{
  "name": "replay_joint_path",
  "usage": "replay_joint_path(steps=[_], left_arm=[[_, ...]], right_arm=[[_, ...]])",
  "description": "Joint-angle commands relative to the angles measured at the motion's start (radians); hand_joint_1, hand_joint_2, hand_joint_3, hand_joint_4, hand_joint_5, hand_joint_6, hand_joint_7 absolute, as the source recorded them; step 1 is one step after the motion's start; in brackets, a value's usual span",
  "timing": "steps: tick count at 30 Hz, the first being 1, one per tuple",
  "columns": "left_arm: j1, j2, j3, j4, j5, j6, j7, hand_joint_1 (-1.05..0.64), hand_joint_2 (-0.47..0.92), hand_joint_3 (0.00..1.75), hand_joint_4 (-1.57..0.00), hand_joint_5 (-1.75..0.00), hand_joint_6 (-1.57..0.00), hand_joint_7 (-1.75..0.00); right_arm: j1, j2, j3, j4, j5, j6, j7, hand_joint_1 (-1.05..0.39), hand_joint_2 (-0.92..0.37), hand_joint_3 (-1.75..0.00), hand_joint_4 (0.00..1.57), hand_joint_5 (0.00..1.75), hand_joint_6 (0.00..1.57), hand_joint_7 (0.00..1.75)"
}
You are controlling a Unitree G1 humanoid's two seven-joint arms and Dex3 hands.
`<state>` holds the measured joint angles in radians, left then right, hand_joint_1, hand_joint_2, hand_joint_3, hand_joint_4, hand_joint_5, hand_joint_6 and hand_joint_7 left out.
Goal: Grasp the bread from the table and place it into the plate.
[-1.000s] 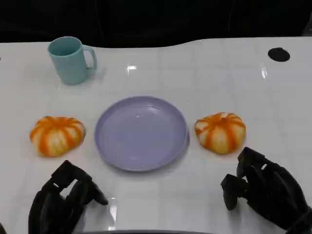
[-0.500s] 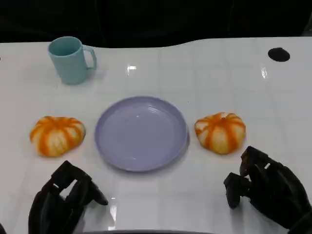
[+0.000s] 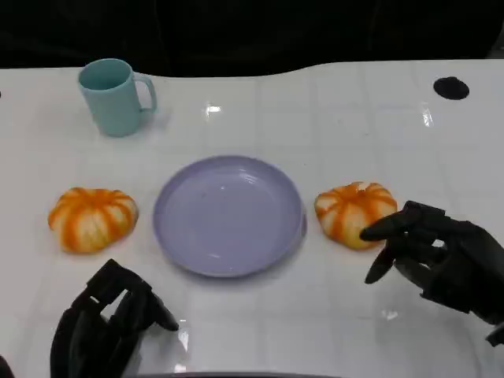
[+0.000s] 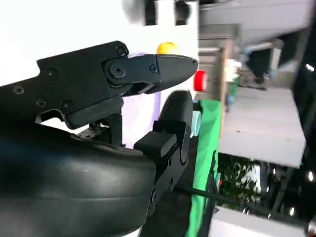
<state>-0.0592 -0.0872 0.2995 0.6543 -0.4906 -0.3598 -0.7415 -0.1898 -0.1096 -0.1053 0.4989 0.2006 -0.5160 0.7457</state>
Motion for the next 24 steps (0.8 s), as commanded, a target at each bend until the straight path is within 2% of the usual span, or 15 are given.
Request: replay_joint_path(steps=[1, 5, 9, 13, 16, 22, 24], left_arm=[[-0.004, 0.016, 0.004, 0.004, 0.002, -0.015, 0.001, -0.57, 0.92, 0.27, -0.62, -1.75, -0.51, -1.51], [-0.006, 0.019, 0.003, 0.004, 0.006, -0.015, 0.002, -0.57, 0.92, 0.27, -0.62, -1.75, -0.51, -1.51], [-0.006, 0.02, 0.003, 0.004, 0.006, -0.014, 0.004, -0.57, 0.92, 0.27, -0.63, -1.75, -0.51, -1.51], [-0.012, 0.016, -0.002, 0.009, 0.012, -0.013, 0.014, -0.58, 0.92, 0.26, -0.63, -1.75, -0.51, -1.52], [-0.017, 0.018, -0.002, 0.02, 0.017, -0.024, 0.015, -0.59, 0.92, 0.26, -0.63, -1.75, -0.51, -1.52], [-0.022, 0.019, 0.002, 0.031, 0.014, -0.031, 0.007, -0.58, 0.92, 0.28, -0.63, -1.75, -0.5, -1.52], [-0.021, 0.018, 0.001, 0.03, 0.014, -0.032, 0.008, -0.58, 0.92, 0.27, -0.63, -1.75, -0.5, -1.52]], right_arm=[[-0.016, -0.074, 0.023, -0.028, -0.162, -0.108, -0.133, -0.58, -0.92, -0.15, 0.49, 0.44, 0.53, 0.11], [-0.038, -0.139, 0.057, -0.044, -0.294, -0.167, -0.228, -0.57, -0.92, -0.12, 0.41, 0.22, 0.44, 0.01], [-0.047, -0.167, 0.084, -0.039, -0.316, -0.185, -0.264, -0.55, -0.92, -0.11, 0.37, 0.16, 0.38, 0.0], [-0.126, -0.267, 0.132, -0.006, -0.615, -0.273, -0.473, -0.58, -0.91, -0.06, 0.26, 0.07, 0.29, 0.0], [-0.162, -0.303, 0.178, 0.004, -0.772, -0.257, -0.611, -0.59, -0.91, -0.03, 0.24, 0.04, 0.26, 0.0], [-0.227, -0.343, 0.287, 0.035, -0.984, -0.193, -0.819, -0.58, -0.88, 0.0, 0.18, 0.0, 0.23, 0.0], [-0.242, -0.348, 0.317, 0.049, -1.023, -0.169, -0.867, -0.57, -0.86, 0.0, 0.18, 0.0, 0.23, 0.0]])
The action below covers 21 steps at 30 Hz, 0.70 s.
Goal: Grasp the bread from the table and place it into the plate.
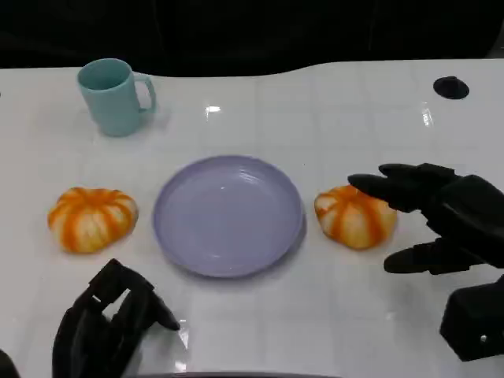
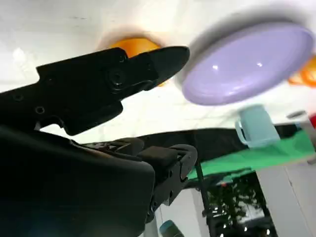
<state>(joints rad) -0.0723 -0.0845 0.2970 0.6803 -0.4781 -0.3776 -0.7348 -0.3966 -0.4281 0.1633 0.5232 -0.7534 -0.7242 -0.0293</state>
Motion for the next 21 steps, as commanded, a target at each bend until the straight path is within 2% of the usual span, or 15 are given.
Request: replay_joint_path(steps=[1, 8, 13, 21], left_arm=[[-0.006, 0.016, 0.004, 0.002, 0.002, -0.014, 0.004, -0.58, 0.92, 0.27, -0.63, -1.75, -0.5, -1.53], [-0.007, 0.022, 0.008, 0.007, -0.005, -0.01, -0.006, -0.59, 0.92, 0.25, -0.64, -1.75, -0.5, -1.53], [-0.001, 0.022, 0.005, 0.001, -0.002, -0.009, -0.002, -0.58, 0.92, 0.26, -0.63, -1.75, -0.51, -1.53], [-0.007, 0.02, 0.005, 0.008, -0.004, -0.014, -0.007, -0.58, 0.92, 0.26, -0.63, -1.75, -0.5, -1.54]], right_arm=[[-0.043, -0.029, 0.064, 0.032, -0.086, 0.053, -0.114, -0.57, -0.85, 0.0, 0.18, 0.0, 0.23, 0.0], [-0.091, -0.026, 0.163, 0.079, -0.167, 0.139, -0.229, -0.55, -0.83, 0.0, 0.18, 0.0, 0.24, 0.01], [-0.135, -0.022, 0.224, 0.143, -0.188, 0.165, -0.286, -0.54, -0.83, 0.0, 0.18, 0.01, 0.24, 0.0], [-0.25, 0.017, 0.357, 0.345, -0.258, 0.226, -0.396, -0.55, -0.85, -0.01, 0.22, 0.01, 0.26, 0.0]])
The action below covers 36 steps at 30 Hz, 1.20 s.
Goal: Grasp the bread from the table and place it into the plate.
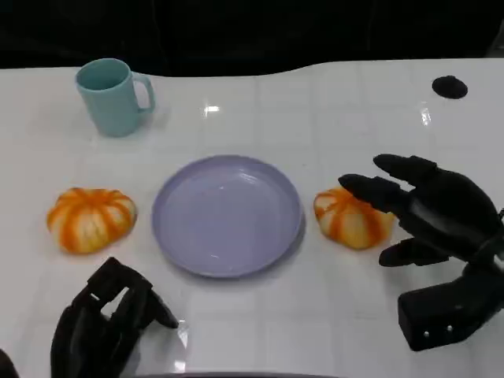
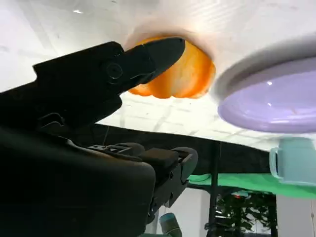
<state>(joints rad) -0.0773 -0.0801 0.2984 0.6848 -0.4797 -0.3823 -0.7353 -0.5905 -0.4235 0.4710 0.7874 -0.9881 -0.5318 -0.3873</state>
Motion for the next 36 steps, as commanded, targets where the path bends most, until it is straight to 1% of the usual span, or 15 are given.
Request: replay_joint_path(steps=[1, 6, 13, 20, 25, 26, 28, 29, 30, 31, 32, 33, 34, 35, 36], left_arm=[[-0.002, 0.014, 0.004, 0.003, -0.004, -0.009, -0.008, -0.58, 0.92, 0.26, -0.63, -1.75, -0.5, -1.55], [0.0, 0.014, 0.003, -0.001, -0.003, -0.002, -0.001, -0.58, 0.92, 0.26, -0.64, -1.75, -0.5, -1.56], [0.01, 0.009, 0.003, -0.005, -0.004, -0.016, -0.007, -0.58, 0.92, 0.26, -0.63, -1.75, -0.49, -1.56], [0.021, -0.002, 0.004, -0.023, -0.017, -0.001, -0.004, -0.57, 0.92, 0.26, -0.62, -1.75, -0.48, -1.56], [0.03, -0.004, 0.001, -0.036, -0.016, 0.004, -0.003, -0.56, 0.92, 0.26, -0.62, -1.75, -0.47, -1.55], [0.032, -0.004, 0.0, -0.038, -0.016, 0.006, -0.004, -0.56, 0.92, 0.26, -0.62, -1.75, -0.47, -1.55], [0.034, -0.005, -0.002, -0.042, -0.017, 0.009, -0.008, -0.56, 0.92, 0.26, -0.62, -1.75, -0.47, -1.55], [0.035, -0.005, -0.002, -0.043, -0.018, 0.011, -0.009, -0.55, 0.92, 0.27, -0.62, -1.75, -0.47, -1.55], [0.034, -0.005, -0.001, -0.042, -0.023, 0.014, -0.016, -0.56, 0.92, 0.26, -0.62, -1.75, -0.47, -1.55], [0.033, -0.005, 0.0, -0.042, -0.027, 0.017, -0.022, -0.56, 0.92, 0.26, -0.62, -1.75, -0.48, -1.55], [0.033, -0.005, 0.001, -0.042, -0.029, 0.019, -0.026, -0.56, 0.92, 0.26, -0.62, -1.75, -0.48, -1.54], [0.035, -0.006, 0.001, -0.047, -0.028, 0.022, -0.022, -0.56, 0.92, 0.26, -0.62, -1.75, -0.48, -1.54], [0.037, -0.006, 0.0, -0.051, -0.027, 0.024, -0.018, -0.56, 0.92, 0.24, -0.62, -1.75, -0.49, -1.52], [0.037, -0.006, 0.001, -0.052, -0.028, 0.026, -0.016, -0.56, 0.92, 0.24, -0.61, -1.75, -0.5, -1.51], [0.037, -0.006, 0.001, -0.053, -0.029, 0.026, -0.016, -0.56, 0.92, 0.24, -0.61, -1.75, -0.5, -1.5]], right_arm=[[-0.067, 0.017, 0.063, 0.1, -0.029, 0.042, -0.046, -0.55, -0.85, -0.01, 0.22, 0.01, 0.26, 0.0], [-0.138, 0.06, 0.141, 0.245, -0.046, 0.087, -0.074, -0.57, -0.86, 0.0, 0.24, 0.02, 0.25, 0.0], [-0.21, 0.136, 0.198, 0.412, -0.03, 0.144, -0.062, -0.57, -0.87, -0.01, 0.21, 0.0, 0.22, 0.0], [-0.24, 0.194, 0.228, 0.479, -0.01, 0.195, -0.031, -0.55, -0.87, 0.0, 0.21, 0.0, 0.22, 0.0], [-0.243, 0.225, 0.212, 0.503, 0.042, 0.191, -0.002, -0.48, -0.9, -0.01, 0.24, 0.02, 0.23, 0.01], [-0.24, 0.229, 0.207, 0.505, 0.054, 0.186, -0.011, -0.42, -0.91, -0.01, 0.43, 0.12, 0.31, 0.04], [-0.237, 0.233, 0.201, 0.51, 0.071, 0.184, -0.021, -0.35, -0.92, -0.02, 0.63, 0.29, 0.46, 0.05], [-0.237, 0.234, 0.202, 0.511, 0.075, 0.184, -0.022, -0.33, -0.92, -0.02, 0.67, 0.36, 0.51, 0.04], [-0.232, 0.234, 0.206, 0.512, 0.075, 0.184, -0.05, -0.31, -0.92, -0.04, 0.69, 0.54, 0.58, 0.05], [-0.229, 0.234, 0.209, 0.513, 0.074, 0.184, -0.071, -0.26, -0.92, -0.05, 0.62, 1.05, 0.7, 0.05], [-0.226, 0.234, 0.212, 0.515, 0.073, 0.184, -0.087, -0.24, -0.92, -0.06, 0.57, 1.33, 0.76, 0.05], [-0.225, 0.233, 0.217, 0.518, 0.069, 0.184, -0.106, -0.23, -0.92, -0.07, 0.55, 1.48, 0.79, 0.05], [-0.224, 0.232, 0.22, 0.521, 0.067, 0.184, -0.116, -0.23, -0.92, -0.17, 0.58, 1.64, 0.93, 0.1], [-0.223, 0.229, 0.219, 0.523, 0.07, 0.176, -0.126, -0.23, -0.92, -0.2, 0.6, 1.69, 0.98, 0.12], [-0.222, 0.227, 0.218, 0.525, 0.073, 0.17, -0.132, -0.28, -0.92, -0.15, 0.66, 1.72, 1.06, 0.16]])
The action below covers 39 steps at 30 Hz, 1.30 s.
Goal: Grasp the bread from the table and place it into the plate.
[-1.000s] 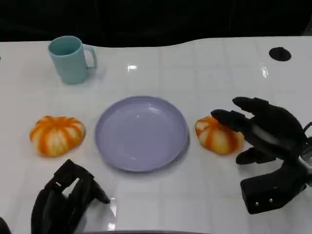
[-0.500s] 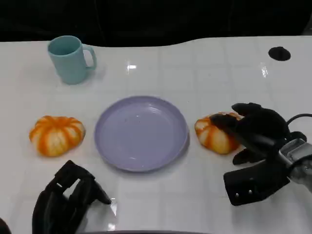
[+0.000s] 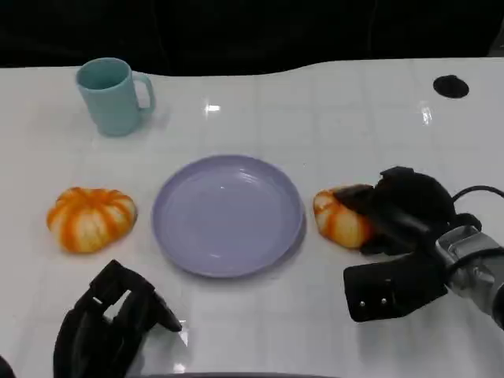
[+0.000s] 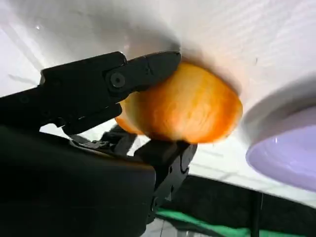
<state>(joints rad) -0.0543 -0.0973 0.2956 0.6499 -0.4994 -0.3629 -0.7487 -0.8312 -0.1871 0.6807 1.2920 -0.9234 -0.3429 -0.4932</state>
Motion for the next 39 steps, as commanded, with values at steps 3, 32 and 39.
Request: replay_joint_path(steps=[3, 32, 39], left_arm=[[0.014, 0.015, 0.002, -0.016, -0.008, 0.007, -0.002, -0.55, 0.92, 0.25, -0.62, -1.75, -0.5, -1.49], [0.008, 0.018, -0.005, -0.011, 0.011, -0.002, 0.018, -0.55, 0.92, 0.27, -0.62, -1.75, -0.52, -1.49], [0.01, 0.013, -0.001, -0.012, 0.012, -0.005, 0.017, -0.55, 0.92, 0.26, -0.61, -1.75, -0.52, -1.48]], right_arm=[[0.022, -0.018, 0.016, 0.021, 0.001, -0.035, -0.068, -0.3, -0.92, -0.27, 0.72, 1.74, 0.75, 1.1], [-0.015, 0.076, -0.21, -0.11, 0.293, -0.253, 0.001, -0.1, -0.74, -0.67, 0.77, 1.75, 0.59, 1.73], [-0.045, 0.137, -0.192, -0.129, 0.269, -0.248, 0.006, -0.14, -0.52, -1.05, 0.83, 1.75, 0.63, 1.74]])
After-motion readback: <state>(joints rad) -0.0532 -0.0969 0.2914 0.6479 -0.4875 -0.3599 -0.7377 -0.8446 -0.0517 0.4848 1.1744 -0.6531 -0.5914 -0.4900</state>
